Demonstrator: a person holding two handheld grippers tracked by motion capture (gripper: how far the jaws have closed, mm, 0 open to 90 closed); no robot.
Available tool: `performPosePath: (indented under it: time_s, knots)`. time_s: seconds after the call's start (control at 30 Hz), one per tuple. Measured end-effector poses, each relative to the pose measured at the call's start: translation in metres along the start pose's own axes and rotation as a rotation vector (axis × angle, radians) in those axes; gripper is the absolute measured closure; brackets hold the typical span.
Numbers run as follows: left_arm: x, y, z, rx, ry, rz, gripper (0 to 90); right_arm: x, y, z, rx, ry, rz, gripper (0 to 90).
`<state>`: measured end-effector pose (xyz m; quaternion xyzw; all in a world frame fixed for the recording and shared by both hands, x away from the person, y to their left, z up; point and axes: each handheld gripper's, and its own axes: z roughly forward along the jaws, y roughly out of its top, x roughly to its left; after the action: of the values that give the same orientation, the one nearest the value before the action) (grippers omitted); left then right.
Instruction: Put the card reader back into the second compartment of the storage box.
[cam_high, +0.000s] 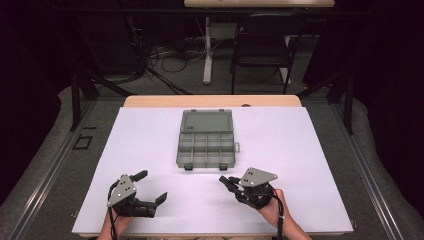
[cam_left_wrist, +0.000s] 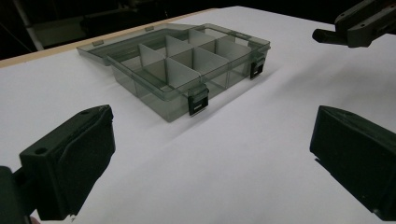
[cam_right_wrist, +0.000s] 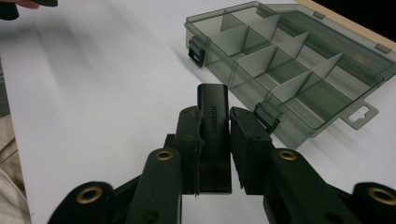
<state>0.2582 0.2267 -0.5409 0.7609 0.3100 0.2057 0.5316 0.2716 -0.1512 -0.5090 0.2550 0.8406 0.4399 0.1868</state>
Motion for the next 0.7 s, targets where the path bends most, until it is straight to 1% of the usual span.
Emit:
performPosePath:
  time_s: [0.33,0.7]
  knots:
    - [0.0,0.0,0.0,0.001,-0.002,0.0,0.3,-0.007,0.008,0.006,0.014,0.002,-0.011,73.6]
    - [0.0,0.0,0.001,0.005,-0.003,0.0,0.3,-0.013,0.02,0.012,0.017,0.007,-0.025,73.7]
